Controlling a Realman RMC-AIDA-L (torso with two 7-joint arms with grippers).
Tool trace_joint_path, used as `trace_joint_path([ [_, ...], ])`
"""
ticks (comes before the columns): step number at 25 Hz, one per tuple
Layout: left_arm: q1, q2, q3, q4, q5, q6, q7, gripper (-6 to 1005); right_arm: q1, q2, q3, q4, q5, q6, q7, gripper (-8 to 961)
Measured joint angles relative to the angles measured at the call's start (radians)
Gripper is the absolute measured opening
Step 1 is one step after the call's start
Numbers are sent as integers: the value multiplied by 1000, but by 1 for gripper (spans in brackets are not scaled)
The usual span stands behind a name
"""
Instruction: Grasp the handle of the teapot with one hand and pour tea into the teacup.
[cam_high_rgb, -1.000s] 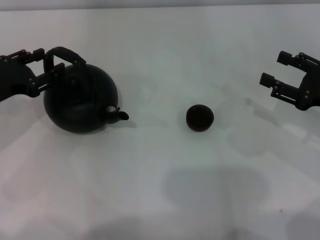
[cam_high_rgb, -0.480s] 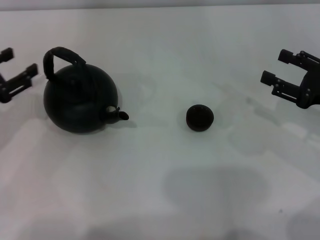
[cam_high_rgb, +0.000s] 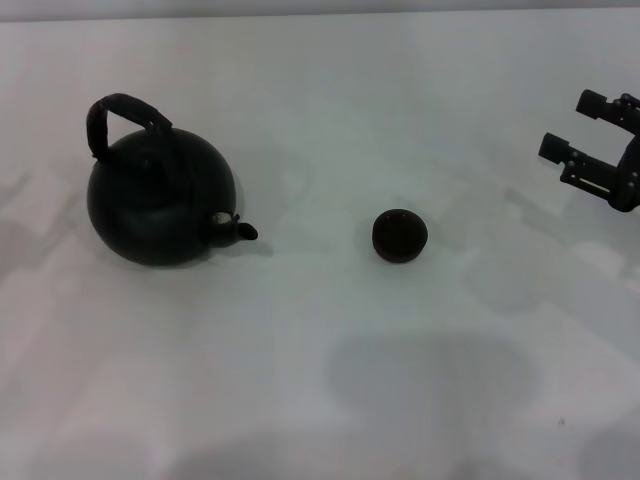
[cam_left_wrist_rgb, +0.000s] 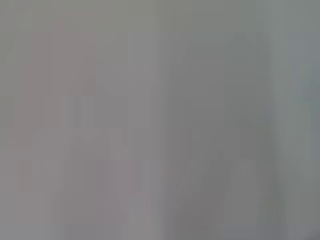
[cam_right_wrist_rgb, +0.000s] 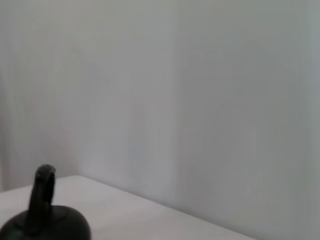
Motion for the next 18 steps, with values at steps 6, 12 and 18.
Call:
trace_joint_path([
  [6, -14, 1, -154, -269, -132, 134, 178, 687, -4, 4, 23, -96, 112, -12, -159, 765],
  [12, -18, -2, -306, -400, -139, 170, 205, 687, -4, 8, 17, -247, 389, -10, -353, 765],
  [18, -39, -3, -341, -485, -176, 171, 281, 687, 2, 10, 19, -308, 511, -40, -426, 765],
])
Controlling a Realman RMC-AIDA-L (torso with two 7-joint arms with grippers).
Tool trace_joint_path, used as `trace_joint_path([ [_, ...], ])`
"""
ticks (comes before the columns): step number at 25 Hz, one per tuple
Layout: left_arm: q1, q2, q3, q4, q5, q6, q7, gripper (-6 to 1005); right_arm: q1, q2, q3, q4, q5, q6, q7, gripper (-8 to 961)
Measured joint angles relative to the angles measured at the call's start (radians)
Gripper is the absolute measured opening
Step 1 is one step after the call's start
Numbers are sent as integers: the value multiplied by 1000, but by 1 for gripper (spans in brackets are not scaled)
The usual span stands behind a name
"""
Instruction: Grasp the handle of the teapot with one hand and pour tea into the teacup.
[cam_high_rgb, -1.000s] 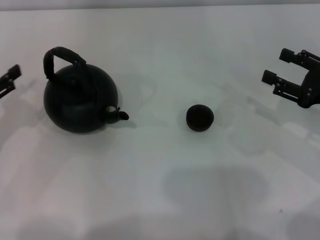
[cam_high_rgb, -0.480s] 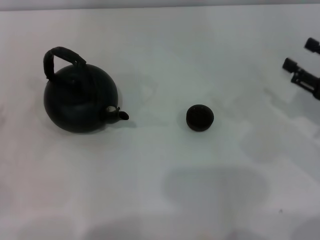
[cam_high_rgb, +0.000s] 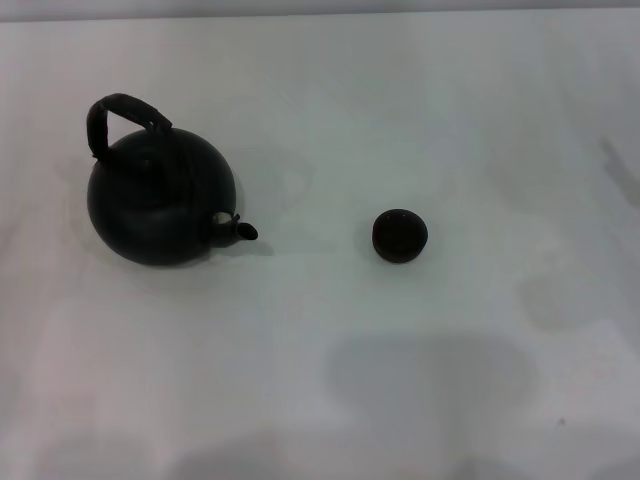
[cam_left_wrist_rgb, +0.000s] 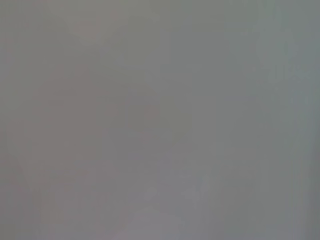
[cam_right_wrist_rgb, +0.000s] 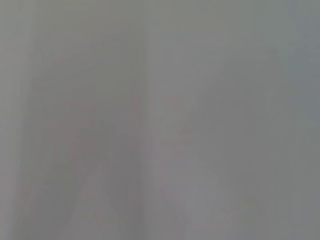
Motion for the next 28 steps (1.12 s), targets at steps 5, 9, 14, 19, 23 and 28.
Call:
trace_joint_path([
  [5, -10, -2, -1, -34, -50, 3, 16, 687, 2, -1, 5, 3, 24, -15, -6, 765],
  [9, -31, -2, -1, -82, -122, 25, 13, 687, 4, -2, 5, 4, 68, -39, -17, 765],
  [14, -65, -1, -2, -114, -168, 30, 15, 687, 5, -3, 4, 5, 87, -90, -18, 765],
  [19, -110, -1, -2, -143, -187, 21, 27, 686, 12, -4, 4, 9, 99, -123, -27, 765],
  [23, -146, -1, -2, -185, -203, 24, 89, 686, 17, -4, 4, 16, 113, -123, -29, 765],
  [28, -166, -3, -2, -202, -217, 29, 118, 686, 22, -5, 19, 17, 114, -120, -30, 765],
])
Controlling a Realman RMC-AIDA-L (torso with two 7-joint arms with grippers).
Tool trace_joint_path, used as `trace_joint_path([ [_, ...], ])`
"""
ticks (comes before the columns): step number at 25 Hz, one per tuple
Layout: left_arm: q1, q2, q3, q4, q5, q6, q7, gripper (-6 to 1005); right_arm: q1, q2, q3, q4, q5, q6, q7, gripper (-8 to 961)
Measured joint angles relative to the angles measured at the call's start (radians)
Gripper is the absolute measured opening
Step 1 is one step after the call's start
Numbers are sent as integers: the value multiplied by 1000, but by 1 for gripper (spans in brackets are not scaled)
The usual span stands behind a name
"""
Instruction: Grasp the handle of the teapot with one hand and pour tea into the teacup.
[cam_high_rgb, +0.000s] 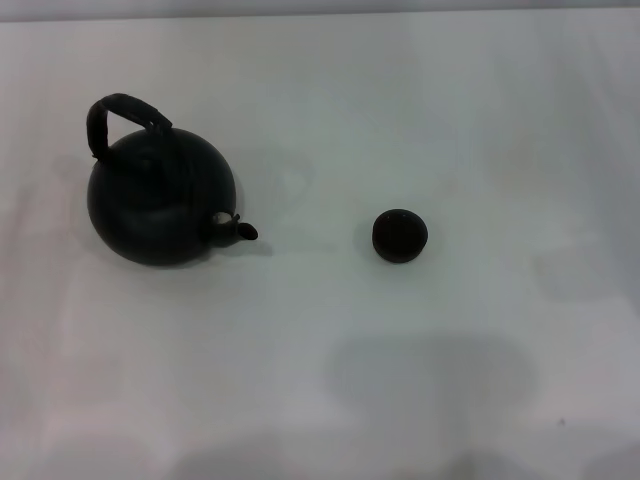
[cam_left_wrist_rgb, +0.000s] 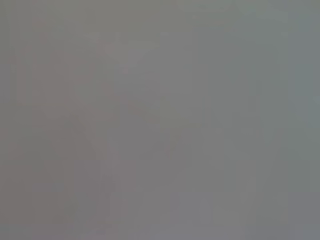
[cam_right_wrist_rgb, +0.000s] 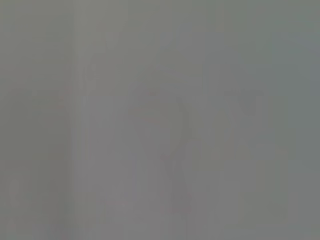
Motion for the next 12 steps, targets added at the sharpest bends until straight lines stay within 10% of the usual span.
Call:
trace_joint_path([
  [12, 22, 0, 0, -8, -39, 2, 69, 686, -6, 3, -10, -20, -8, 4, -50, 765],
])
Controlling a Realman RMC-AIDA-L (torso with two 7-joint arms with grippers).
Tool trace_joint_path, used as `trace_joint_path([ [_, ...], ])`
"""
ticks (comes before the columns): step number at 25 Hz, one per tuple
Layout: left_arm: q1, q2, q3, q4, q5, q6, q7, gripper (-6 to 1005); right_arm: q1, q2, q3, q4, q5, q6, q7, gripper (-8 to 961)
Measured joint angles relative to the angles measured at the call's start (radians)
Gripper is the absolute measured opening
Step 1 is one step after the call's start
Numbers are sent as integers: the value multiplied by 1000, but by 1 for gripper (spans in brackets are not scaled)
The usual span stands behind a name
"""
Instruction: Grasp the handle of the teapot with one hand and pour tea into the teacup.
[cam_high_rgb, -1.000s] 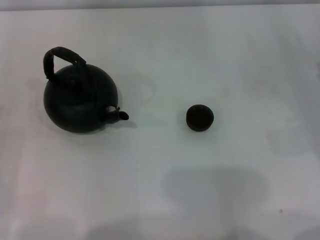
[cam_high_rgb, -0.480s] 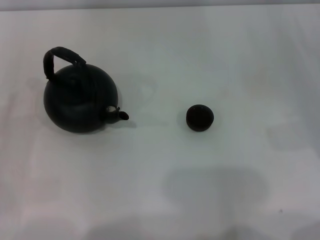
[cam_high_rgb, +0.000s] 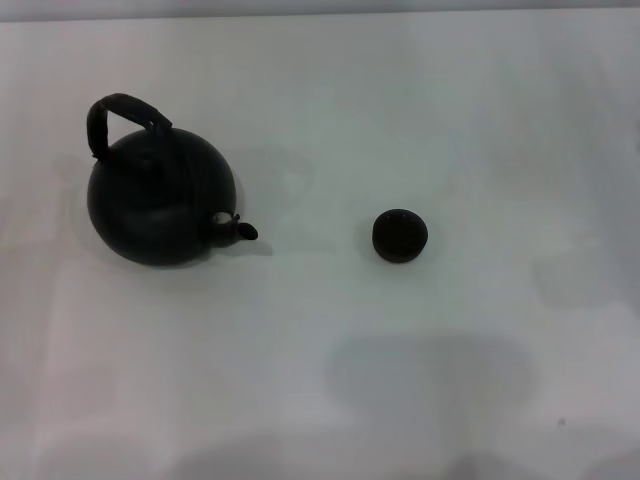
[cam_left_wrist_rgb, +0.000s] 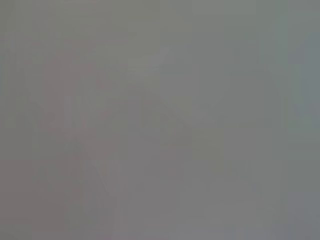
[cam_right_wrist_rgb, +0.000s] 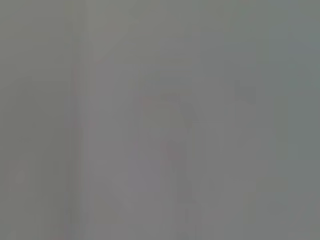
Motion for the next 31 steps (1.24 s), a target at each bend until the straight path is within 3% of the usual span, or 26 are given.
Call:
trace_joint_path([
  [12, -15, 0, 0, -47, -70, 36, 109, 686, -6, 0, 1, -21, 4, 5, -4, 765],
  [31, -18, -3, 1, -105, -90, 55, 115, 686, -16, 0, 1, -37, 5, 96, -43, 765],
])
